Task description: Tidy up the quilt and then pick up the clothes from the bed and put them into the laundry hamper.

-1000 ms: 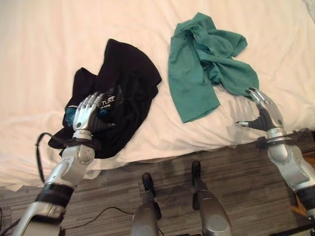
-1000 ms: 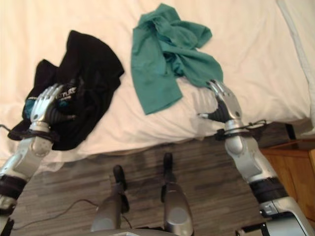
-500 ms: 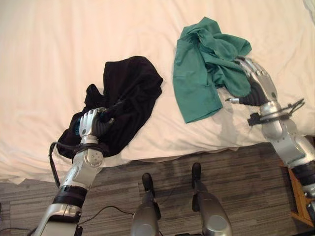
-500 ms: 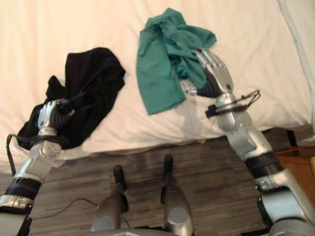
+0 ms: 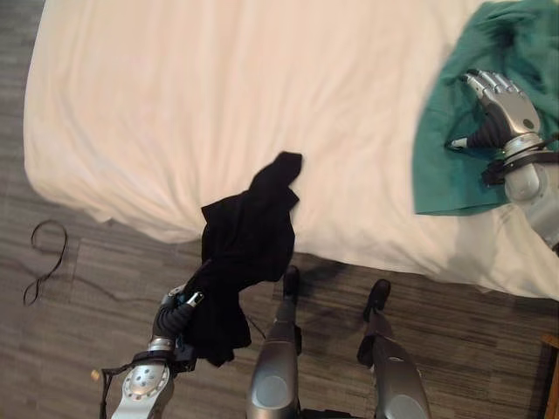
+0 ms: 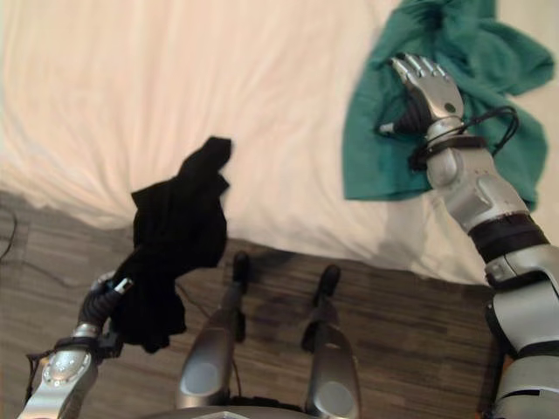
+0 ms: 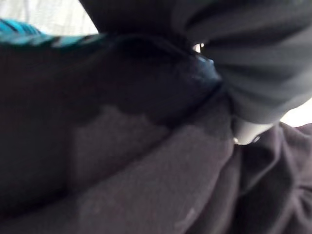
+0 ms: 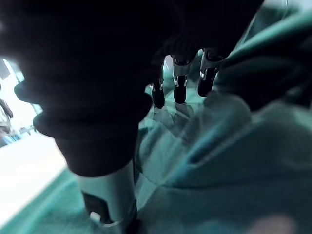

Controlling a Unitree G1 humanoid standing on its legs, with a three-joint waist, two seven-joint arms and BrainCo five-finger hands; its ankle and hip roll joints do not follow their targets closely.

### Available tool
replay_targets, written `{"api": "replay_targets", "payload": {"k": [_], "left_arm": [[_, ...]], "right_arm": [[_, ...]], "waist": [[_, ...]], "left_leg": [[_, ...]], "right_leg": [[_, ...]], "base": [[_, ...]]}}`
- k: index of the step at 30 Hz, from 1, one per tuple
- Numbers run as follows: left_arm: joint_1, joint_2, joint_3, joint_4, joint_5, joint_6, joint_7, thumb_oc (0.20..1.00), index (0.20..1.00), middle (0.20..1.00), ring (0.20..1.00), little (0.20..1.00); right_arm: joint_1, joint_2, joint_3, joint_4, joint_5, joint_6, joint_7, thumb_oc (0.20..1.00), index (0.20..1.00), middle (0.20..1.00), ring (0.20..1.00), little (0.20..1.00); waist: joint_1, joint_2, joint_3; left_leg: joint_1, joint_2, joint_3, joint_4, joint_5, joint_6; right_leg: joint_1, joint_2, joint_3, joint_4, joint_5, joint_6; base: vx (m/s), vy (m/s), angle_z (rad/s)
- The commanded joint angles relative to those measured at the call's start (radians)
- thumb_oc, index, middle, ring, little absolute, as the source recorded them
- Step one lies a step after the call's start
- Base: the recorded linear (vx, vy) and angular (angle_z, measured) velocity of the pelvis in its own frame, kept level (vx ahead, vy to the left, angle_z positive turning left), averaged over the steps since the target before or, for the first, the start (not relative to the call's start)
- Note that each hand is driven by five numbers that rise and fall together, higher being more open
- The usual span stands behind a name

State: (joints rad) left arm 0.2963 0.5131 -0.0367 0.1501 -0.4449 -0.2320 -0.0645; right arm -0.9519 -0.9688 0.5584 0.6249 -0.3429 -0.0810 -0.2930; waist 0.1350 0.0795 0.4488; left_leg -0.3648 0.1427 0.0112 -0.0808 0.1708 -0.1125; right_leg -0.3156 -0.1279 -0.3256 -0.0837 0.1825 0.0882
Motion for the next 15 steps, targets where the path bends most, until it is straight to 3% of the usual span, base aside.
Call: {"api": "replay_targets", "payload": {"k": [1,2,3,6,7,10,15], "left_arm": [[0.011,0.051,-0.02,-0.069,-0.072,-0.046,-0.054,0.2,0.2,0.2,0.2,0.2],[0.019,0.054,-0.019,-0.072,-0.074,-0.04,-0.062,0.2,0.2,0.2,0.2,0.2],[0.033,0.058,-0.018,-0.069,-0.07,-0.036,-0.069,0.2,0.2,0.2,0.2,0.2],[0.06,0.071,-0.022,-0.078,-0.064,-0.026,-0.094,0.2,0.2,0.2,0.2,0.2],[0.053,0.072,-0.032,-0.079,-0.056,-0.023,-0.098,0.2,0.2,0.2,0.2,0.2],[0.029,0.075,-0.058,-0.074,-0.05,-0.021,-0.102,0.2,0.2,0.2,0.2,0.2],[-0.084,0.025,-0.094,-0.038,-0.042,0.006,-0.106,0.2,0.2,0.2,0.2,0.2]], "right_arm": [[-0.1,-0.007,0.074,0.166,0.103,0.029,0.02,1.0,1.0,1.0,1.0,1.0],[-0.094,0.0,0.072,0.195,0.121,0.033,0.033,0.313,0.313,0.313,0.313,0.313],[-0.089,0.006,0.079,0.217,0.136,0.033,0.051,0.2,0.2,0.2,0.2,0.2],[-0.052,0.015,0.113,0.213,0.14,0.023,0.111,0.2,0.2,0.2,0.2,0.2],[-0.019,0.024,0.105,0.205,0.146,0.017,0.119,0.2,0.2,0.2,0.2,0.2],[0.075,0.05,0.067,0.183,0.155,0.007,0.129,0.2,0.2,0.2,0.2,0.2],[0.485,0.19,-0.185,0.042,0.236,-0.027,0.158,0.2,0.2,0.2,0.2,0.2]], "waist": [[-0.011,-0.016,-0.044],[-0.01,-0.014,-0.046],[-0.006,-0.011,-0.057],[-0.01,-0.013,-0.078],[-0.018,-0.019,-0.083],[-0.027,-0.03,-0.101],[-0.085,-0.086,-0.167]], "left_leg": [[-0.033,0.087,0.074,-0.006,-0.047,-0.108],[-0.036,0.089,0.073,-0.006,-0.045,-0.109],[-0.026,0.096,0.071,-0.006,-0.066,-0.117],[-0.002,0.105,0.073,-0.006,-0.07,-0.116],[-0.002,0.1,0.077,-0.006,-0.052,-0.106],[0.033,0.098,0.079,-0.006,-0.065,-0.099],[0.156,0.083,0.095,-0.006,-0.12,-0.077]], "right_leg": [[-0.068,-0.093,0.0,0.008,-0.096,0.089],[-0.07,-0.09,0.001,0.006,-0.097,0.088],[-0.058,-0.082,0.008,0.002,-0.12,0.095],[-0.035,-0.074,0.011,-0.002,-0.132,0.091],[-0.031,-0.077,0.005,-0.004,-0.115,0.083],[0.003,-0.078,0.009,-0.004,-0.119,0.081],[0.113,-0.077,0.013,-0.004,-0.138,0.088]], "base": [[-0.05,-0.008,0.07],[0.05,-0.025,0.05],[0.08,-0.027,0.01],[0.01,-0.009,-0.03],[-0.04,0.016,-0.02],[0.02,0.018,0.04],[0.09,0.009,0.03]]}}
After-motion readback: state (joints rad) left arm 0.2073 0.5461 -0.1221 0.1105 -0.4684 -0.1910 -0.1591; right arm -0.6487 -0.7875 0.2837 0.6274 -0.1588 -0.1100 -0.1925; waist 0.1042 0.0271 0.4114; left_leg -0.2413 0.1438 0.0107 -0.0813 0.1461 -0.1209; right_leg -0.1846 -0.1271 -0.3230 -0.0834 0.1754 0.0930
